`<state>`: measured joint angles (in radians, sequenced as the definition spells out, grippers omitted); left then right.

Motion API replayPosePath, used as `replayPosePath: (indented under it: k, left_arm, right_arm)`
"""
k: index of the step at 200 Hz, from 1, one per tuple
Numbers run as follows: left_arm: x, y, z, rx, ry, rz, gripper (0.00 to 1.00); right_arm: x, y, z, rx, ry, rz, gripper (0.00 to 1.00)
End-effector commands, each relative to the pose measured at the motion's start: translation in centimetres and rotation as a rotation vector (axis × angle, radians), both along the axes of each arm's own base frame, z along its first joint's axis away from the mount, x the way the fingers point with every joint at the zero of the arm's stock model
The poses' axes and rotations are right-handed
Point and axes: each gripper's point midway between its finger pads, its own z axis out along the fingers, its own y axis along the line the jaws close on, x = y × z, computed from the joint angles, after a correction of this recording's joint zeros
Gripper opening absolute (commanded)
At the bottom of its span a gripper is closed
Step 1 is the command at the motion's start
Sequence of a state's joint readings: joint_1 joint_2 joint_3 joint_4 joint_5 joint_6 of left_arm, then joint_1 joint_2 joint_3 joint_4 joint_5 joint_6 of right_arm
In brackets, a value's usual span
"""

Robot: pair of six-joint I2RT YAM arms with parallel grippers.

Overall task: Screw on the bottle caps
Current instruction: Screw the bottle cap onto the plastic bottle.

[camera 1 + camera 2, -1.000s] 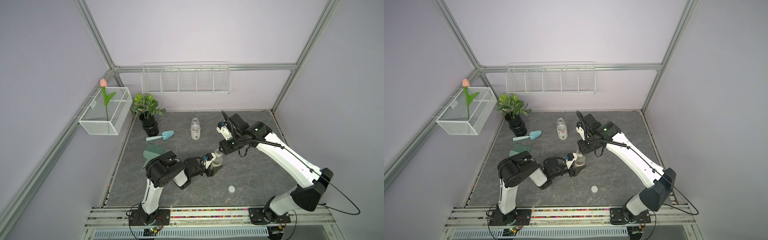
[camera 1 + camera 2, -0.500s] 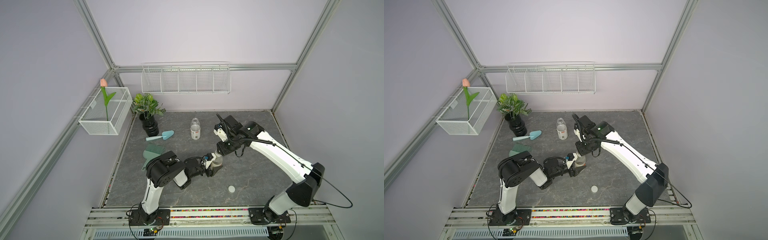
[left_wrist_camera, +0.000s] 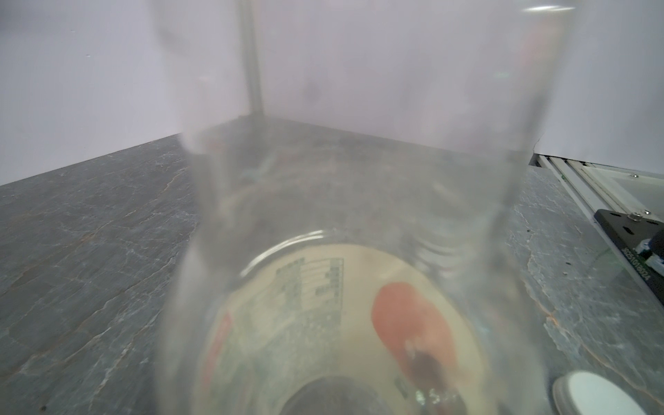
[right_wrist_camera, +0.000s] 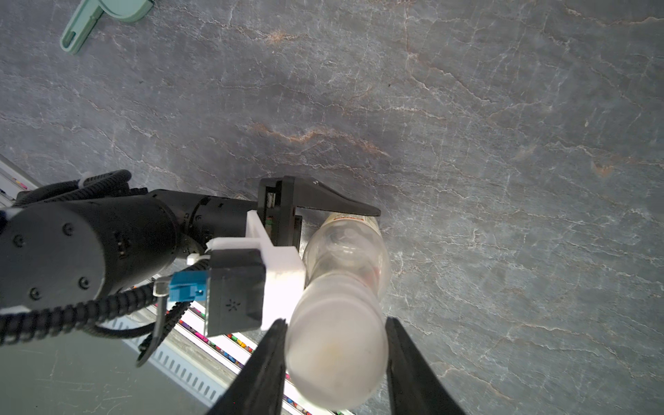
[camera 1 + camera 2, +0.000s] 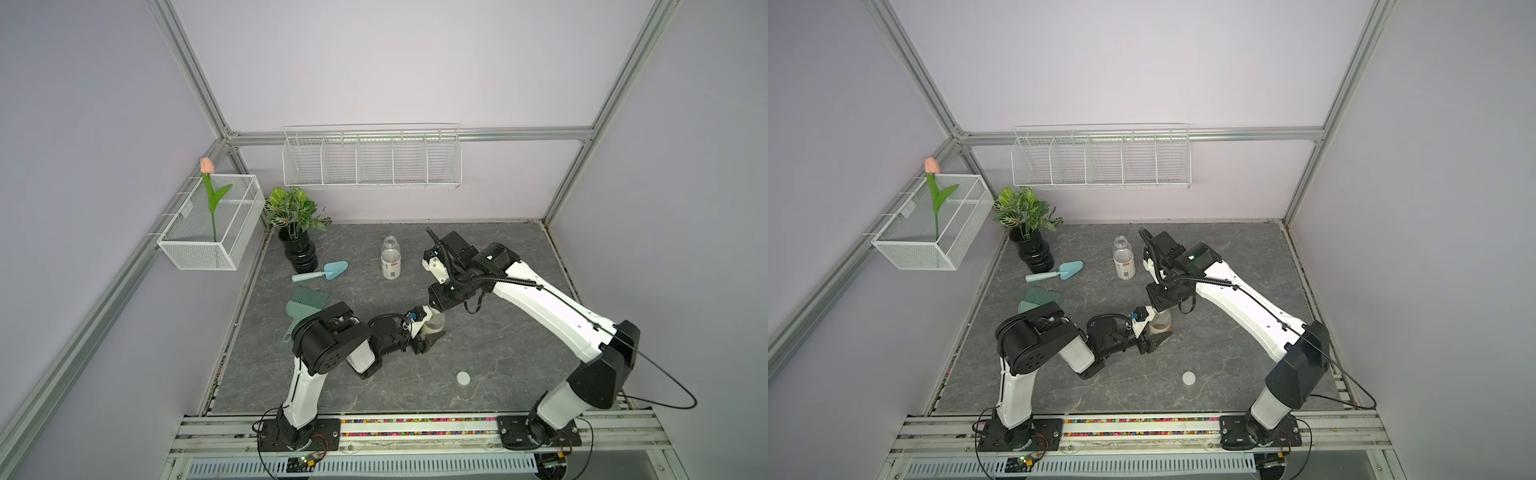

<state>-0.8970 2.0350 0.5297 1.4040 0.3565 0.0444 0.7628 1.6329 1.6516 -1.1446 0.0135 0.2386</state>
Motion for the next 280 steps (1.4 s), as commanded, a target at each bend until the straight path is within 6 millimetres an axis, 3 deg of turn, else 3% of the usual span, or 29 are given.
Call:
replayPosePath:
  k: [1, 127, 210, 248, 280]
  left_arm:
    - [-1.0, 0.2, -3.3, 0.084, 0.077, -0.028, 0.68]
    - [-0.9, 0.4, -3.3, 0.084, 0.080, -0.018, 0.68]
    - [-0.8, 0.3, -3.2, 0.071, 0.081, -0.016, 0.68]
    - [-0.8, 0.2, -3.1, 0.069, 0.082, -0.018, 0.68]
    - [-0.9, 0.2, -3.0, 0.067, 0.080, -0.024, 0.68]
  right_arm:
    - [-0.6, -0.4, -0.8, -0.065, 0.019, 0.005, 0.45]
    - [-0.7, -0.6, 0.6, 0.032, -0.100, -0.021, 0.44]
    - [-1.5, -1.3, 0.2, 0.070, -0.122, -0.030, 0.45]
    - [-0.9, -0.7, 0.9, 0.129, -0.187, -0.019, 0.45]
    - [-0.9, -0.4, 0.2, 0.114, -0.166, -0.010, 0.45]
